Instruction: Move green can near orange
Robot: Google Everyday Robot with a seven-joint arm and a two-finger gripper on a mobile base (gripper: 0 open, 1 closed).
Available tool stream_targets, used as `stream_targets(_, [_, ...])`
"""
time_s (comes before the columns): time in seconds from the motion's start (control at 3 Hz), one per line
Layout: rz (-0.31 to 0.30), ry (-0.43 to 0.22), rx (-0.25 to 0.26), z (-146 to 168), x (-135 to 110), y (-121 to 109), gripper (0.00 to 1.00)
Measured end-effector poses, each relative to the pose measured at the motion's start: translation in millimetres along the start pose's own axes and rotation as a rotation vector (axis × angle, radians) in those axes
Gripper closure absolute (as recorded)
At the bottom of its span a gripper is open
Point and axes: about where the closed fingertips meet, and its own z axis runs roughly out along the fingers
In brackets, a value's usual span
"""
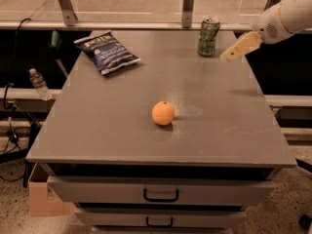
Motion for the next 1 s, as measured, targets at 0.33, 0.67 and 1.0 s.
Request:
stream_targets(0.33, [0.121,-0.07,0.001,32,-1,-18,0.0])
stream_targets(0.67, [0.195,-0.142,-0.01,57,-12,-27,0.0])
stream_targets(1.0, [0.231,-0.226,0.008,82,-26,-32,0.0])
